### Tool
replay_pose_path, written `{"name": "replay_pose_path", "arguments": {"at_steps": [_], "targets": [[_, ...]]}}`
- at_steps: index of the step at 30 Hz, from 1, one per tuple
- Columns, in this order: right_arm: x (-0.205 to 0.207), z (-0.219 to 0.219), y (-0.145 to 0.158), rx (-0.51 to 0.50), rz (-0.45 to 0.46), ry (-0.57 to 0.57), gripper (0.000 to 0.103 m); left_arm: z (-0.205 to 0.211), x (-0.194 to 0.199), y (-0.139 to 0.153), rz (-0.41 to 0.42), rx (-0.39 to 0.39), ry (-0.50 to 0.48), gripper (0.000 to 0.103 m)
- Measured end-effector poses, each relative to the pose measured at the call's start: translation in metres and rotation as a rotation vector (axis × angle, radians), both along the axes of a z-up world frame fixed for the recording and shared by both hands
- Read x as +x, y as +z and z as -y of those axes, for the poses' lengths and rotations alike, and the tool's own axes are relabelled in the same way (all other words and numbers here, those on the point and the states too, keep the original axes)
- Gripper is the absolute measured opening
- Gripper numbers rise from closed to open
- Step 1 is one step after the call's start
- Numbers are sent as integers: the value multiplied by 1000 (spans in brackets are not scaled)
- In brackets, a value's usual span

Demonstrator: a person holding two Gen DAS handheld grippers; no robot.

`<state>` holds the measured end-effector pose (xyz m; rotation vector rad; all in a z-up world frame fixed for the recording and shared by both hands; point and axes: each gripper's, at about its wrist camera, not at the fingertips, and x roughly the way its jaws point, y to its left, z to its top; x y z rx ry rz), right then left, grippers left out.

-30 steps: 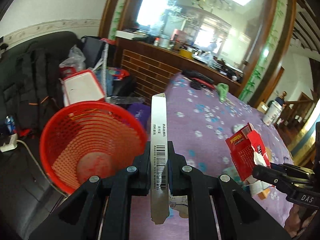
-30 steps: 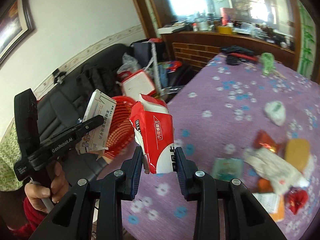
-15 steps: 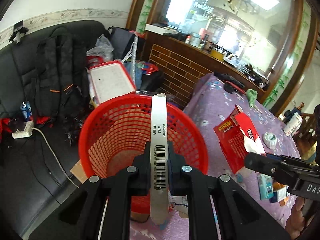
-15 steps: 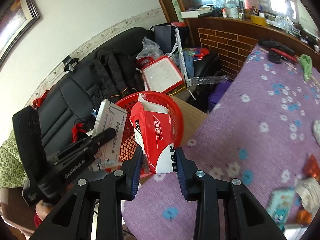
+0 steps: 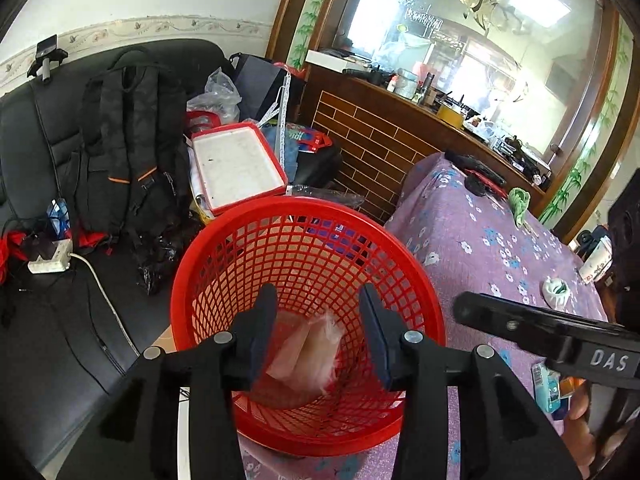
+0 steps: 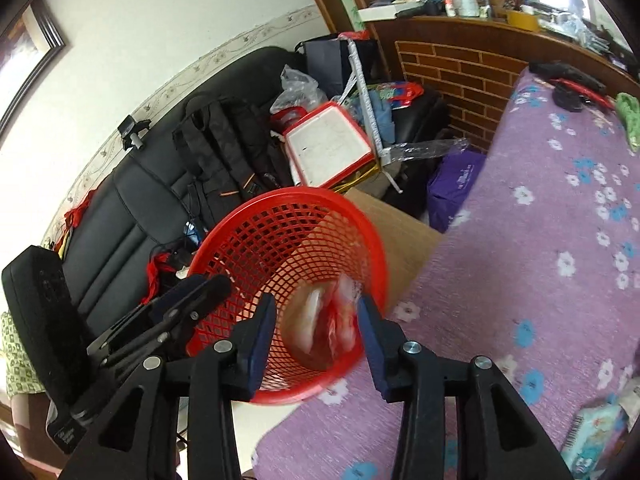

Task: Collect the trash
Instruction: 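Move both open tools back over the trash pile on the table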

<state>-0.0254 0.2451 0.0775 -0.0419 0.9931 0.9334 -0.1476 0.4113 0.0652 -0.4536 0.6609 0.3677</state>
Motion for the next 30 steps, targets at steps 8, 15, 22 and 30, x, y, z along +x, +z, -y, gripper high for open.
{"name": "replay_pose_path", "arguments": {"at_steps": [8,15,22,30], "targets": [[-17,80,13,5,52,-84,55,51,6,13,43,47,-109,45],[-37,184,15,28,67,-197,55,123,28,12,35,56,-285,49],[-53,307,7,43,91,-425,55,222,43,10,21,146,-546,52],[-45,407,-11,76,36,-633,56,313,51,7,-1,267,-788,63]]}}
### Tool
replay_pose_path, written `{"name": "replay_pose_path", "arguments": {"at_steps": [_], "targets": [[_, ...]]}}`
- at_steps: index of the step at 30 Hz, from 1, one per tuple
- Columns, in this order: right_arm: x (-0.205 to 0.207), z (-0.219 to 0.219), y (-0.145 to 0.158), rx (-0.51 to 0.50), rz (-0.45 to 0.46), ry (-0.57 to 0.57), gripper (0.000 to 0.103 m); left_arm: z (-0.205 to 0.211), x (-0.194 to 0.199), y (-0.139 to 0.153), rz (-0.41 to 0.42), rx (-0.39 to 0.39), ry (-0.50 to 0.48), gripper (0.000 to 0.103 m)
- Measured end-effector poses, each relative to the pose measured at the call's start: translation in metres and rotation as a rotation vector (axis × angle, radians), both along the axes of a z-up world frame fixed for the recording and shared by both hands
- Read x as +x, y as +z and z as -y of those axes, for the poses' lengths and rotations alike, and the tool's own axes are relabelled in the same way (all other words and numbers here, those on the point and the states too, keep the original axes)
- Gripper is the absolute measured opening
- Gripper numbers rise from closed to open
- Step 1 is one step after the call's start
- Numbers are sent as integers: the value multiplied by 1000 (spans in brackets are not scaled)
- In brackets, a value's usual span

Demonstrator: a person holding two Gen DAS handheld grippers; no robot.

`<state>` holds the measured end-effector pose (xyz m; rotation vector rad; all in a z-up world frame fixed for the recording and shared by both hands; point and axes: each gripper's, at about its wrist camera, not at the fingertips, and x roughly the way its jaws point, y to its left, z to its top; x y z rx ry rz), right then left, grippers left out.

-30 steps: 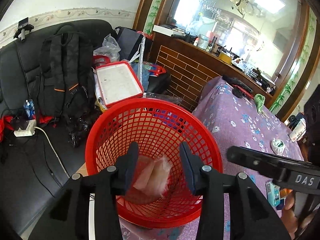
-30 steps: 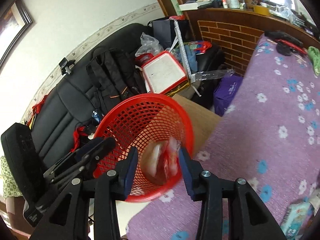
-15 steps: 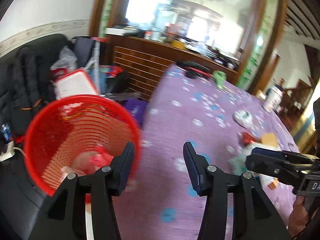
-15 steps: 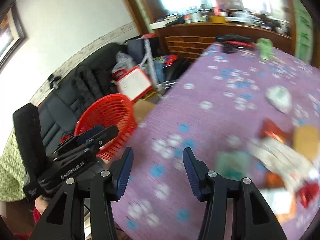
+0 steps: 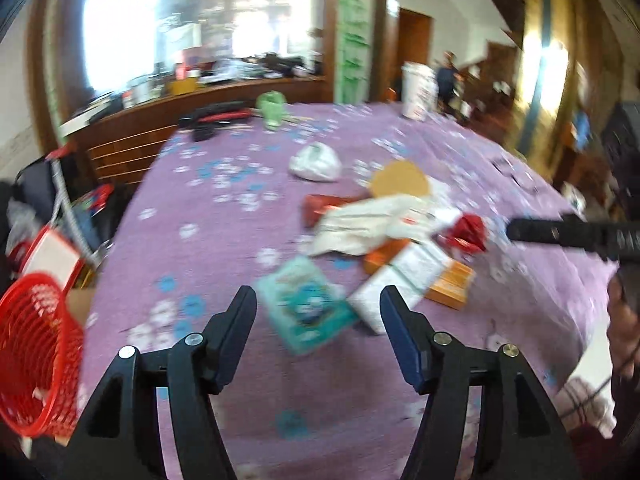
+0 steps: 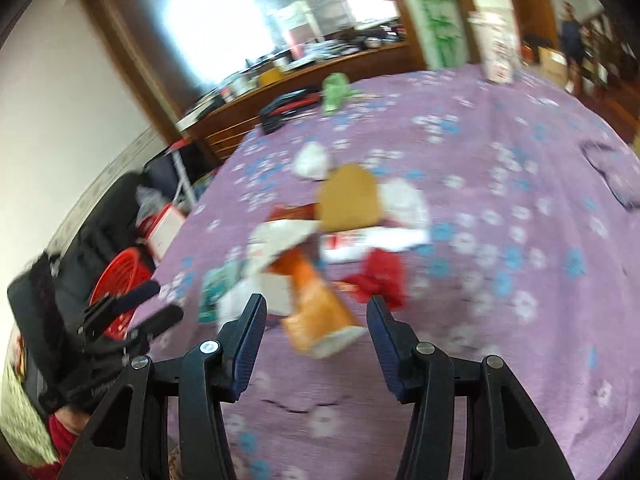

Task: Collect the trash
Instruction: 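Move both open tools back over the trash pile on the table, then grasp the white-green medicine box with the left tool while the right tool grasps the red plastic bag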

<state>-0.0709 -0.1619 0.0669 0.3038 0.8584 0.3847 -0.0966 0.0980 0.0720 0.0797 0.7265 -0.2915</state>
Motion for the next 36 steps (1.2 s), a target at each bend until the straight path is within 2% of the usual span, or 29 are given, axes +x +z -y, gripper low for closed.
{"name": "replay_pose_path", "arguments": {"at_steps": [7,17,26,32,33,34,36], "targets": [[11,25,-18,48,-42,-34,56,43,11,-13,-36,91,-73,64],[24,33,-33,65,-74,-53,56,67,24,-28,-71,142,-105,64],[48,17,-45,20,-97,-45,56,73,36,-36,-85,135,-96,64],[58,2,-51,-50,-92,-39,56,75,37,-40,-79,125,-79,64],[59,0,-53,-60,-95,-37,54,75,37,-40,-76,125,-76,63],[60,-1,-55,-66,-97,-35,48,75,36,-40,-74,123,-71,63],[59,-4,-56,-78,-93,-31,44,74,37,-41,-76,112,-62,55]]}}
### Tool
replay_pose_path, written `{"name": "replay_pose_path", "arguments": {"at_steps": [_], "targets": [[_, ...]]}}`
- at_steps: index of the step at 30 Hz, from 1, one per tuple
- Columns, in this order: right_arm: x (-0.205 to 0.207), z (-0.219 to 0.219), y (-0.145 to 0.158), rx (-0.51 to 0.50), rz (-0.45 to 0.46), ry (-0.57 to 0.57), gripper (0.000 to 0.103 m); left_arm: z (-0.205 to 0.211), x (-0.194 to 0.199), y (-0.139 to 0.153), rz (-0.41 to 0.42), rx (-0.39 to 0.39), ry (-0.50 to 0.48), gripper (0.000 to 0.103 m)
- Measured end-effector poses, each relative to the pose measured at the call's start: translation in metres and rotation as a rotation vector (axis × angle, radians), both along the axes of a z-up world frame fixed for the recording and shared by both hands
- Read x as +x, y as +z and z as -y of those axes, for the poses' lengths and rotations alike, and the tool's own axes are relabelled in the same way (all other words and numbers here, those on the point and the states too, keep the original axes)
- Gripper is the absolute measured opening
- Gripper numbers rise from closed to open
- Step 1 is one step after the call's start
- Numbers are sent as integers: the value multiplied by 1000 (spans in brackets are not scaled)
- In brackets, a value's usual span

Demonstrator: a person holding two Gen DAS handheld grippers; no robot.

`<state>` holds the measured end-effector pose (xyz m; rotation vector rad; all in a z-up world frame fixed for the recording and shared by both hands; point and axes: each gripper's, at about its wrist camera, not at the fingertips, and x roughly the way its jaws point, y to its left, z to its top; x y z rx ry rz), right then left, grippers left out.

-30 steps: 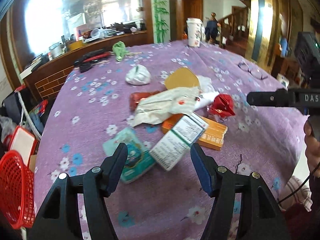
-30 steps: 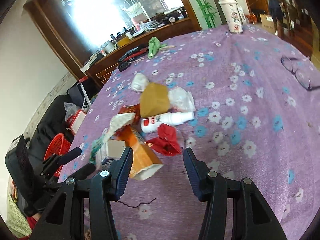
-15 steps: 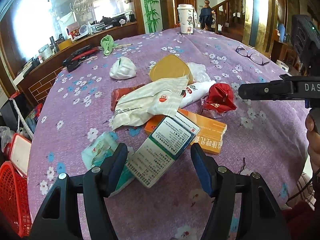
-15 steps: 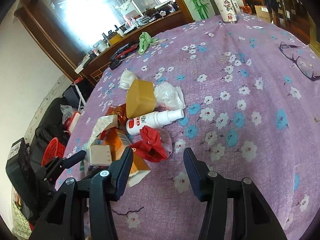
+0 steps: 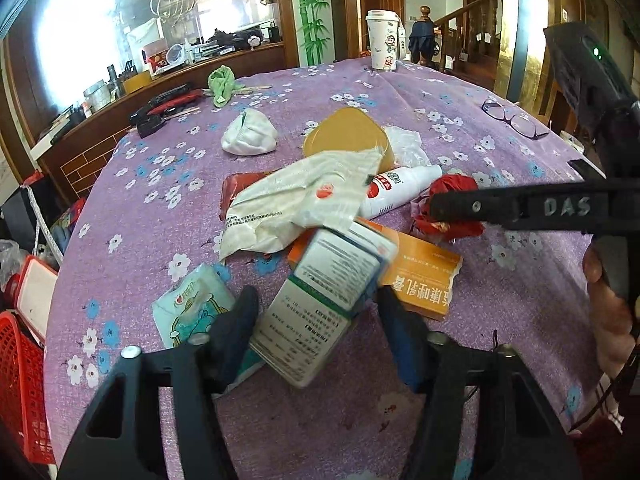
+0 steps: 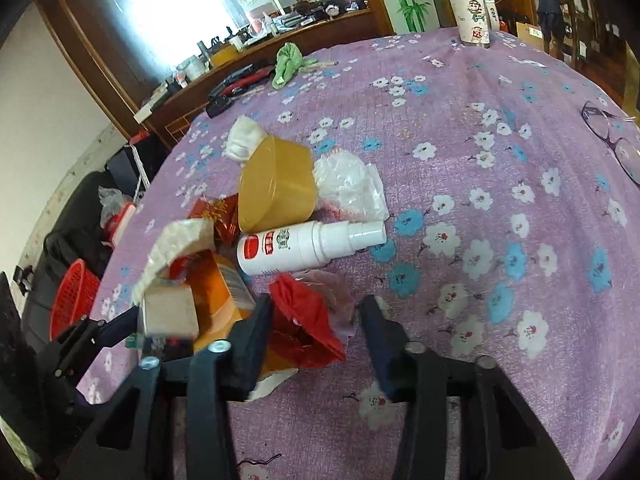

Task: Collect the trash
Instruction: 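Grasp the white-green medicine box with the left tool while the right tool grasps the red plastic bag, then lift both held items and carry them over the red wastebasket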

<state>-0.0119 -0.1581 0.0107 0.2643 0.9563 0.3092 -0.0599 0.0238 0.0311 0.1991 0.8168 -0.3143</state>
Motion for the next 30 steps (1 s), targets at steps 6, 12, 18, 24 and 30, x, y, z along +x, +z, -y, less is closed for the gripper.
{"name": "replay_pose_path", "arguments": {"at_steps": [6,12,18,24,30], "targets": [[-10,-2,5,-54,47,7,40,-1,0,0,2,-17,21,47],[-23,2,13,-66,79,-4,38,-5,-1,2,-17,-52,26,33],[-32,4,21,-64,98,-9,38,-5,-6,3,-23,-73,19,33],[-39,3,28,-59,111,-11,38,-3,-14,8,-16,-82,13,33],[-44,1,34,-60,124,-7,38,-5,-18,12,-7,-88,21,33]]}}
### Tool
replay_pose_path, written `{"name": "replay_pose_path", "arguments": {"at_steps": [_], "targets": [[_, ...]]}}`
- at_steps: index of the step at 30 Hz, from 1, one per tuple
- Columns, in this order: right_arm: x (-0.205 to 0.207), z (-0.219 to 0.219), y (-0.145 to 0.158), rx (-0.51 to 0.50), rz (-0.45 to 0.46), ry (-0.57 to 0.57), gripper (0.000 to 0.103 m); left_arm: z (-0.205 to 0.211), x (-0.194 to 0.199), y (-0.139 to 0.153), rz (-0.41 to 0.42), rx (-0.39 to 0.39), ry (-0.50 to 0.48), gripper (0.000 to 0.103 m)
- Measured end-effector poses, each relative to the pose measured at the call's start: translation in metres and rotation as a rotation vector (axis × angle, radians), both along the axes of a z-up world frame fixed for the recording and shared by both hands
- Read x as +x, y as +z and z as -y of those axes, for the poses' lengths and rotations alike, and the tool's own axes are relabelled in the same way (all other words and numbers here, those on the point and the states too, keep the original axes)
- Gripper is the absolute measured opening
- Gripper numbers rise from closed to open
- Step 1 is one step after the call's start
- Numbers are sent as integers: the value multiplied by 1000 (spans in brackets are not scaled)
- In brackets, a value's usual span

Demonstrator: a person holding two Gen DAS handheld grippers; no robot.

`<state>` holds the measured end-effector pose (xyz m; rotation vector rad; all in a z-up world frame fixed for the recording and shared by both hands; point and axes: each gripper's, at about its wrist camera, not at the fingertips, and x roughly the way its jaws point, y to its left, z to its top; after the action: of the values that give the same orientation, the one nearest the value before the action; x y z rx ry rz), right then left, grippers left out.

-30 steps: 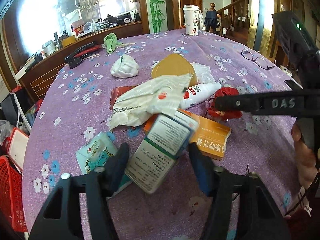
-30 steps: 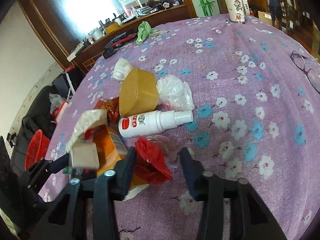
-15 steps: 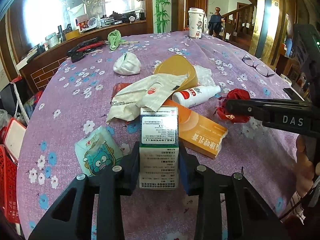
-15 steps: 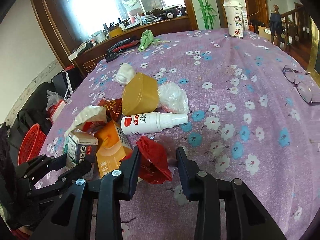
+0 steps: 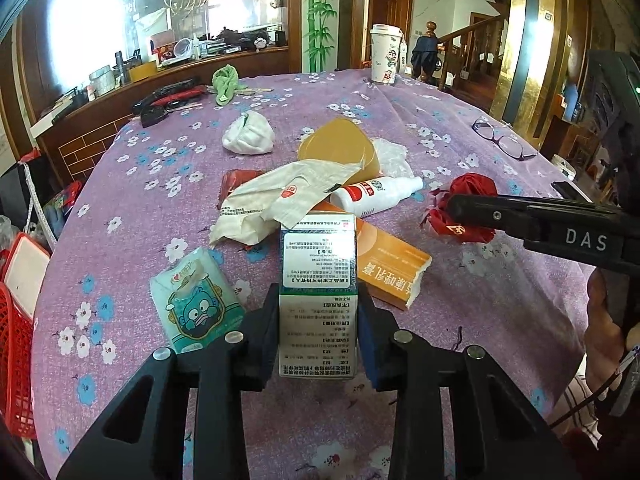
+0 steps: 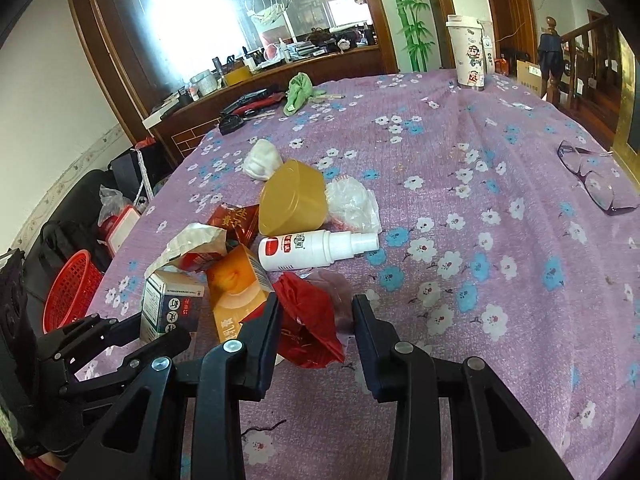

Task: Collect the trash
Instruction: 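Lift both held items and carry them over the red wastebasket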

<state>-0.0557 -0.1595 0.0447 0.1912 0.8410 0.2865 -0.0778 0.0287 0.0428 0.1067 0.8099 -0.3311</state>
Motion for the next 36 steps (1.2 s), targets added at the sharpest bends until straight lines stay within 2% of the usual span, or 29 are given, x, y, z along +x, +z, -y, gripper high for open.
{"name": "replay_pose_path", "arguments": {"at_steps": [33,36], "targets": [[-32,-25,31,-11,66,56,38,-32,-29,37,67,-107,31,33],[-34,-26,32,-11,69,57,38,-37,-30,42,60,-145,24,33]]}}
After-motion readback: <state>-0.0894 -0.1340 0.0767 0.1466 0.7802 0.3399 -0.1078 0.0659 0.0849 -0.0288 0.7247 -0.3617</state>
